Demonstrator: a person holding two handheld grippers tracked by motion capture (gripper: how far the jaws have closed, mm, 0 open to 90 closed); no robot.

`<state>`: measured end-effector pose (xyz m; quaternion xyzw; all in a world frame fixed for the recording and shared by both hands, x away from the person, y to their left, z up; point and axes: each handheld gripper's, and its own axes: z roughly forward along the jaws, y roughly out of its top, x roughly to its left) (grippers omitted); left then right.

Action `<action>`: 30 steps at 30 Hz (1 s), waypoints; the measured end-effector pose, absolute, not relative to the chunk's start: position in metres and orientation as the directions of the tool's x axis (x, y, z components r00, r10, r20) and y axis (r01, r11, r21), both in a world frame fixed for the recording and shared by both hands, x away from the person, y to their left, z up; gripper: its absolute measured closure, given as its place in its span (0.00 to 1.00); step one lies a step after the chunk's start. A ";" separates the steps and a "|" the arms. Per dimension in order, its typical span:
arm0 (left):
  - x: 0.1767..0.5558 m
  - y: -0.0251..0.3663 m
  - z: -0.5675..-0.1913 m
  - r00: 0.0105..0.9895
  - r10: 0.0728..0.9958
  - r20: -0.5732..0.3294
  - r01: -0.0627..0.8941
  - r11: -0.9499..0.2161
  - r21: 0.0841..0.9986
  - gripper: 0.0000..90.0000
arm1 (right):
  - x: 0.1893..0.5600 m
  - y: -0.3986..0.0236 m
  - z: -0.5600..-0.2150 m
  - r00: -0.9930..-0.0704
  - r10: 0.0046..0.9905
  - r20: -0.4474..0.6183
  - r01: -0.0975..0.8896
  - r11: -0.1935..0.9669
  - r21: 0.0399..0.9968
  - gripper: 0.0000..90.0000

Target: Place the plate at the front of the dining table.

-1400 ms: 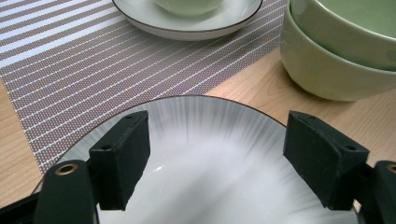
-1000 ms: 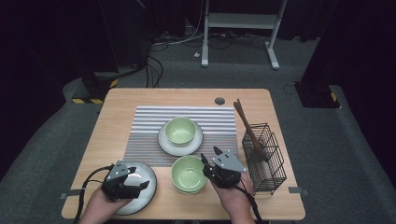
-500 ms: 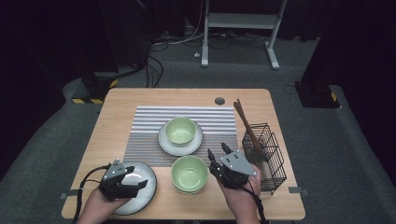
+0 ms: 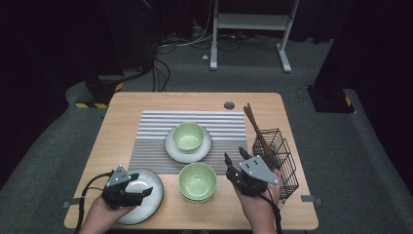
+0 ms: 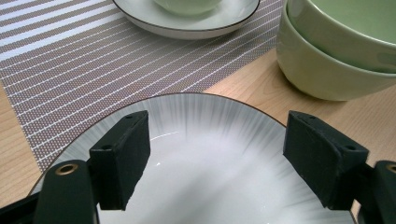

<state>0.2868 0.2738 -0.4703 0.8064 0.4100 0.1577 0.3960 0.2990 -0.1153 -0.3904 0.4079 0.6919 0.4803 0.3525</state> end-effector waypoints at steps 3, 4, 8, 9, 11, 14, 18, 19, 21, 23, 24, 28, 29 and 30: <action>0.287 0.273 -0.471 0.614 0.786 -0.072 0.538 -0.349 0.767 0.26 | 0.299 -0.119 -0.389 -0.406 0.910 -0.087 0.229 0.194 0.954 0.56; 0.287 0.274 -0.471 0.615 0.785 -0.070 0.537 -0.352 0.766 0.26 | 0.299 -0.121 -0.388 -0.401 0.912 -0.085 0.234 0.191 0.953 0.56; 0.287 0.274 -0.471 0.615 0.786 -0.071 0.537 -0.351 0.767 0.26 | 0.299 -0.125 -0.387 -0.390 0.917 -0.079 0.234 0.182 0.955 0.56; 0.287 0.274 -0.471 0.614 0.786 -0.069 0.537 -0.352 0.767 0.26 | 0.299 -0.126 -0.387 -0.386 0.919 -0.080 0.235 0.181 0.955 0.56; 0.287 0.274 -0.471 0.614 0.786 -0.067 0.536 -0.353 0.767 0.26 | 0.299 -0.128 -0.386 -0.380 0.922 -0.077 0.234 0.176 0.956 0.57; 0.287 0.275 -0.471 0.613 0.787 -0.070 0.538 -0.351 0.767 0.26 | 0.299 -0.132 -0.386 -0.369 0.926 -0.077 0.233 0.172 0.957 0.57; 0.287 0.275 -0.471 0.612 0.788 -0.068 0.538 -0.352 0.766 0.26 | 0.300 -0.137 -0.385 -0.359 0.931 -0.072 0.234 0.165 0.958 0.58; 0.287 0.275 -0.471 0.612 0.788 -0.067 0.538 -0.352 0.766 0.26 | 0.300 -0.138 -0.385 -0.355 0.932 -0.069 0.235 0.160 0.959 0.58; 0.287 0.275 -0.471 0.611 0.789 -0.068 0.538 -0.351 0.766 0.26 | 0.300 -0.140 -0.385 -0.350 0.934 -0.071 0.234 0.160 0.959 0.58; 0.287 0.274 -0.471 0.612 0.788 -0.069 0.539 -0.351 0.766 0.26 | 0.299 -0.141 -0.385 -0.344 0.937 -0.070 0.234 0.158 0.959 0.58; 0.287 0.274 -0.472 0.612 0.788 -0.068 0.540 -0.354 0.764 0.26 | 0.299 -0.142 -0.385 -0.341 0.937 -0.072 0.233 0.158 0.959 0.58; 0.287 0.273 -0.472 0.614 0.786 -0.069 0.539 -0.354 0.764 0.26 | 0.299 -0.146 -0.385 -0.329 0.942 -0.070 0.232 0.152 0.961 0.59; 0.287 0.273 -0.472 0.616 0.785 -0.067 0.538 -0.356 0.764 0.26 | 0.299 -0.147 -0.385 -0.325 0.943 -0.067 0.233 0.149 0.961 0.59; 0.287 0.273 -0.473 0.615 0.786 -0.068 0.539 -0.355 0.764 0.26 | 0.300 -0.149 -0.385 -0.322 0.944 -0.066 0.235 0.148 0.961 0.59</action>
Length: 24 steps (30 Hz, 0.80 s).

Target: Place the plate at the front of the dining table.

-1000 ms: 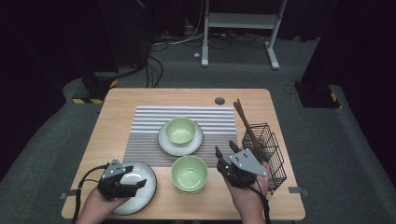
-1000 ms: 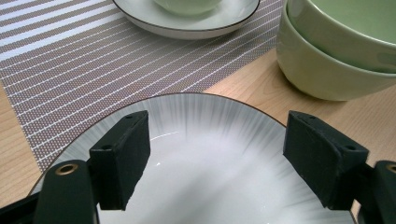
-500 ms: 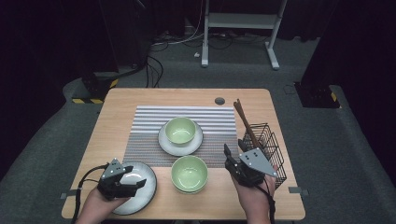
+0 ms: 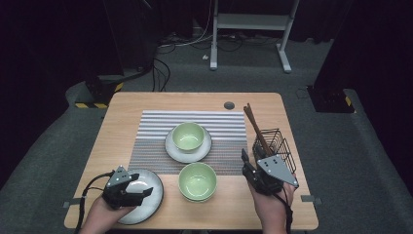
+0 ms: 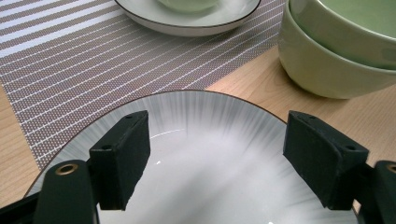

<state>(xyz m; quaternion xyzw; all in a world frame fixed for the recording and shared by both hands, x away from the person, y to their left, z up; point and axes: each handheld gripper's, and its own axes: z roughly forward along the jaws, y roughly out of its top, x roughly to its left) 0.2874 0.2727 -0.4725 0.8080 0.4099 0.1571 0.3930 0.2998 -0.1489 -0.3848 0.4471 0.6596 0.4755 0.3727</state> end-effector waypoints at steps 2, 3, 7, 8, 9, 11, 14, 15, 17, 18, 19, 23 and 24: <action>0.288 0.273 -0.472 0.616 0.785 -0.066 0.538 -0.357 0.764 0.26 | 0.301 -0.152 -0.385 -0.315 0.947 -0.066 0.236 0.145 0.961 0.59; 0.288 0.273 -0.473 0.615 0.785 -0.067 0.538 -0.356 0.764 0.26 | 0.301 -0.153 -0.385 -0.313 0.948 -0.062 0.238 0.142 0.961 0.59; 0.288 0.273 -0.473 0.615 0.786 -0.064 0.538 -0.359 0.763 0.26 | 0.303 -0.157 -0.387 -0.303 0.951 -0.056 0.246 0.135 0.960 0.59; 0.288 0.273 -0.473 0.613 0.787 -0.066 0.540 -0.356 0.763 0.26 | 0.303 -0.158 -0.388 -0.301 0.952 -0.057 0.249 0.136 0.959 0.59; 0.288 0.273 -0.472 0.613 0.787 -0.066 0.539 -0.356 0.763 0.26 | 0.304 -0.159 -0.388 -0.300 0.952 -0.060 0.250 0.139 0.958 0.59; 0.288 0.274 -0.472 0.612 0.788 -0.065 0.540 -0.356 0.763 0.26 | 0.305 -0.159 -0.389 -0.295 0.954 -0.059 0.254 0.138 0.957 0.59; 0.288 0.274 -0.472 0.613 0.787 -0.064 0.539 -0.358 0.763 0.26 | 0.306 -0.161 -0.391 -0.291 0.955 -0.056 0.260 0.135 0.956 0.59; 0.288 0.274 -0.472 0.613 0.787 -0.064 0.539 -0.358 0.762 0.26 | 0.307 -0.162 -0.391 -0.289 0.956 -0.057 0.261 0.136 0.956 0.59; 0.288 0.274 -0.472 0.613 0.788 -0.067 0.540 -0.356 0.762 0.26 | 0.308 -0.162 -0.393 -0.285 0.957 -0.056 0.266 0.135 0.954 0.60; 0.288 0.273 -0.473 0.613 0.787 -0.066 0.540 -0.357 0.762 0.26 | 0.308 -0.163 -0.393 -0.283 0.957 -0.054 0.270 0.134 0.954 0.60; 0.288 0.273 -0.473 0.616 0.786 -0.061 0.537 -0.361 0.763 0.26 | 0.309 -0.164 -0.394 -0.281 0.958 -0.055 0.271 0.134 0.953 0.60; 0.288 0.274 -0.472 0.614 0.787 -0.064 0.539 -0.359 0.762 0.26 | 0.310 -0.166 -0.396 -0.268 0.962 -0.061 0.277 0.137 0.951 0.60; 0.288 0.274 -0.472 0.614 0.787 -0.062 0.538 -0.360 0.762 0.26 | 0.311 -0.166 -0.396 -0.263 0.962 -0.070 0.276 0.145 0.950 0.61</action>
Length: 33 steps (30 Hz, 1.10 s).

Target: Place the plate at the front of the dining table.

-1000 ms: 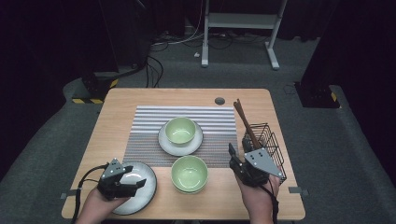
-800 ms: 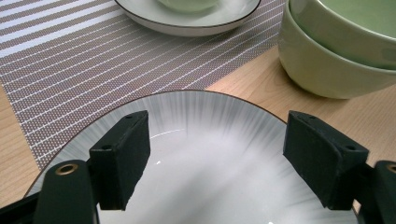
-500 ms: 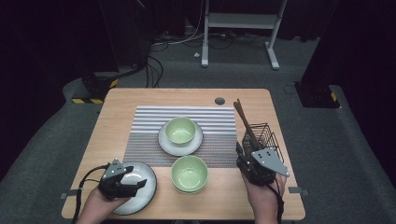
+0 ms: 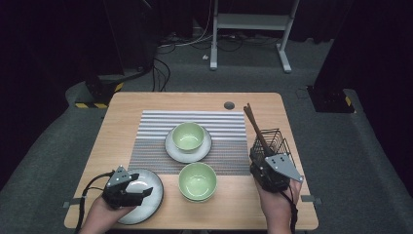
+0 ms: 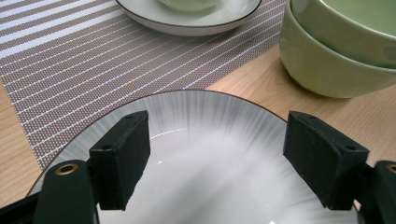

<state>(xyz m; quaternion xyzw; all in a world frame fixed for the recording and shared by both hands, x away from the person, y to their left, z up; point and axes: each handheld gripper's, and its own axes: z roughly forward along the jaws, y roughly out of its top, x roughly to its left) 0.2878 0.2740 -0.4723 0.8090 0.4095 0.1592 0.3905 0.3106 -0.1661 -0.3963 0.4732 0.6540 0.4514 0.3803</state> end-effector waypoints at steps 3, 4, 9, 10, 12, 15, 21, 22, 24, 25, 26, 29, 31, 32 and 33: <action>0.288 0.274 -0.472 0.611 0.789 -0.065 0.541 -0.357 0.761 0.26 | 0.312 -0.168 -0.398 -0.262 0.963 -0.057 0.285 0.134 0.949 0.61; 0.288 0.275 -0.472 0.612 0.789 -0.063 0.540 -0.358 0.762 0.26 | 0.313 -0.169 -0.398 -0.259 0.964 -0.057 0.290 0.134 0.948 0.61; 0.288 0.276 -0.472 0.609 0.790 -0.063 0.542 -0.357 0.761 0.26 | 0.315 -0.172 -0.401 -0.251 0.967 -0.052 0.301 0.129 0.945 0.62; 0.288 0.276 -0.473 0.610 0.790 -0.061 0.541 -0.360 0.760 0.26 | 0.315 -0.173 -0.402 -0.250 0.967 -0.051 0.305 0.128 0.944 0.63; 0.288 0.276 -0.473 0.610 0.790 -0.061 0.543 -0.360 0.759 0.26 | 0.315 -0.174 -0.402 -0.248 0.967 -0.050 0.307 0.127 0.943 0.63; 0.288 0.275 -0.473 0.613 0.788 -0.060 0.541 -0.363 0.758 0.26 | 0.316 -0.176 -0.403 -0.245 0.969 -0.045 0.311 0.122 0.942 0.64; 0.288 0.275 -0.473 0.612 0.789 -0.060 0.542 -0.363 0.757 0.26 | 0.317 -0.178 -0.407 -0.238 0.970 -0.042 0.320 0.119 0.940 0.68; 0.288 0.275 -0.473 0.612 0.789 -0.060 0.542 -0.363 0.758 0.26 | 0.317 -0.178 -0.407 -0.236 0.971 -0.042 0.323 0.119 0.939 0.68; 0.288 0.275 -0.473 0.613 0.788 -0.058 0.541 -0.364 0.758 0.26 | 0.318 -0.179 -0.408 -0.236 0.971 -0.041 0.328 0.119 0.937 0.70; 0.288 0.276 -0.473 0.613 0.788 -0.058 0.541 -0.364 0.758 0.26 | 0.318 -0.178 -0.408 -0.236 0.971 -0.041 0.330 0.120 0.936 0.71; 0.288 0.276 -0.473 0.613 0.788 -0.058 0.541 -0.365 0.757 0.26 | 0.318 -0.178 -0.409 -0.233 0.971 -0.047 0.329 0.124 0.936 0.71; 0.288 0.276 -0.474 0.611 0.789 -0.064 0.546 -0.362 0.756 0.26 | 0.318 -0.178 -0.410 -0.234 0.971 -0.048 0.337 0.127 0.933 0.73; 0.289 0.276 -0.474 0.610 0.790 -0.064 0.547 -0.361 0.756 0.26 | 0.319 -0.178 -0.410 -0.232 0.971 -0.049 0.343 0.129 0.930 0.74; 0.289 0.276 -0.474 0.610 0.790 -0.065 0.547 -0.360 0.756 0.26 | 0.319 -0.178 -0.410 -0.232 0.971 -0.054 0.344 0.134 0.929 0.76; 0.289 0.276 -0.474 0.611 0.789 -0.063 0.546 -0.362 0.756 0.26 | 0.318 -0.178 -0.410 -0.232 0.971 -0.054 0.345 0.134 0.929 0.76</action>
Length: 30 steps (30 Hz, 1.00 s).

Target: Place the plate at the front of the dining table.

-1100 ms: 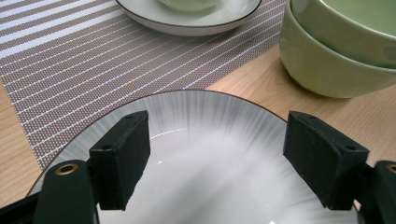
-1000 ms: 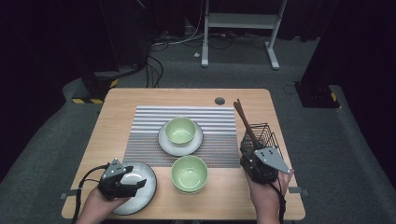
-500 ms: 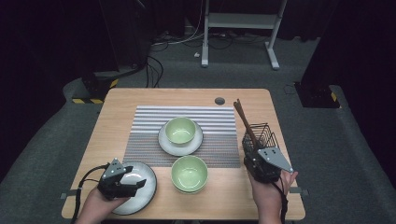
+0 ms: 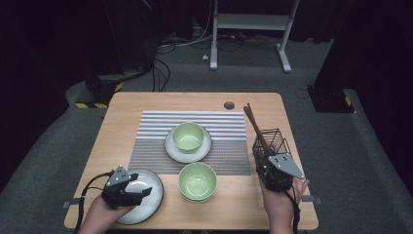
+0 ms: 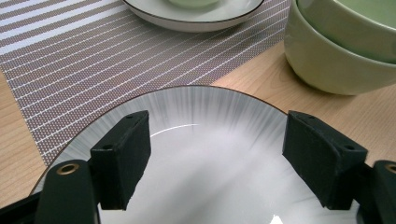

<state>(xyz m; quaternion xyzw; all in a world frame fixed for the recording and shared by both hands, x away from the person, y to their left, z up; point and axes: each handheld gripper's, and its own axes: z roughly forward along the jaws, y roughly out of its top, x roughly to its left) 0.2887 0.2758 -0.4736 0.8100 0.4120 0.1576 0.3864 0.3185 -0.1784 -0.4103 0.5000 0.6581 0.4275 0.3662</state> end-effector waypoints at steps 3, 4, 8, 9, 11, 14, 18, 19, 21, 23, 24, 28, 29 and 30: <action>0.289 0.275 -0.474 0.610 0.789 -0.065 0.548 -0.361 0.755 0.26 | 0.318 -0.179 -0.410 -0.230 0.972 -0.056 0.344 0.136 0.929 0.79; 0.288 0.275 -0.474 0.611 0.789 -0.065 0.547 -0.361 0.755 0.26 | 0.318 -0.179 -0.410 -0.231 0.971 -0.057 0.345 0.137 0.929 0.81; 0.288 0.276 -0.474 0.610 0.790 -0.066 0.548 -0.361 0.754 0.26 | 0.318 -0.179 -0.411 -0.233 0.970 -0.065 0.349 0.146 0.926 0.85; 0.289 0.276 -0.474 0.610 0.790 -0.065 0.548 -0.362 0.754 0.26 | 0.318 -0.179 -0.411 -0.234 0.970 -0.066 0.350 0.147 0.925 0.85; 0.289 0.276 -0.474 0.610 0.790 -0.064 0.549 -0.362 0.753 0.26 | 0.317 -0.179 -0.411 -0.235 0.970 -0.069 0.350 0.151 0.925 0.86; 0.289 0.276 -0.474 0.608 0.791 -0.067 0.550 -0.360 0.753 0.26 | 0.317 -0.179 -0.411 -0.238 0.968 -0.075 0.347 0.157 0.925 0.88; 0.289 0.276 -0.474 0.608 0.791 -0.066 0.552 -0.361 0.752 0.26 | 0.317 -0.178 -0.411 -0.240 0.968 -0.077 0.347 0.160 0.924 0.90; 0.289 0.276 -0.474 0.608 0.791 -0.067 0.552 -0.361 0.752 0.26 | 0.317 -0.178 -0.411 -0.239 0.968 -0.079 0.347 0.161 0.924 0.91; 0.289 0.276 -0.474 0.608 0.791 -0.068 0.553 -0.360 0.751 0.26 | 0.316 -0.178 -0.411 -0.237 0.968 -0.085 0.342 0.165 0.925 0.91; 0.289 0.277 -0.474 0.608 0.791 -0.069 0.553 -0.360 0.751 0.26 | 0.316 -0.178 -0.410 -0.232 0.968 -0.091 0.334 0.168 0.928 0.92; 0.289 0.277 -0.474 0.608 0.791 -0.068 0.553 -0.360 0.752 0.26 | 0.315 -0.179 -0.410 -0.230 0.969 -0.094 0.329 0.168 0.929 0.93; 0.289 0.277 -0.474 0.606 0.792 -0.069 0.554 -0.358 0.752 0.26 | 0.312 -0.179 -0.407 -0.213 0.971 -0.111 0.303 0.174 0.937 0.96; 0.289 0.277 -0.474 0.606 0.792 -0.069 0.554 -0.358 0.752 0.26 | 0.312 -0.179 -0.406 -0.208 0.972 -0.111 0.299 0.171 0.939 0.97; 0.289 0.277 -0.474 0.606 0.792 -0.069 0.554 -0.359 0.751 0.26 | 0.311 -0.179 -0.406 -0.207 0.972 -0.112 0.293 0.171 0.941 0.98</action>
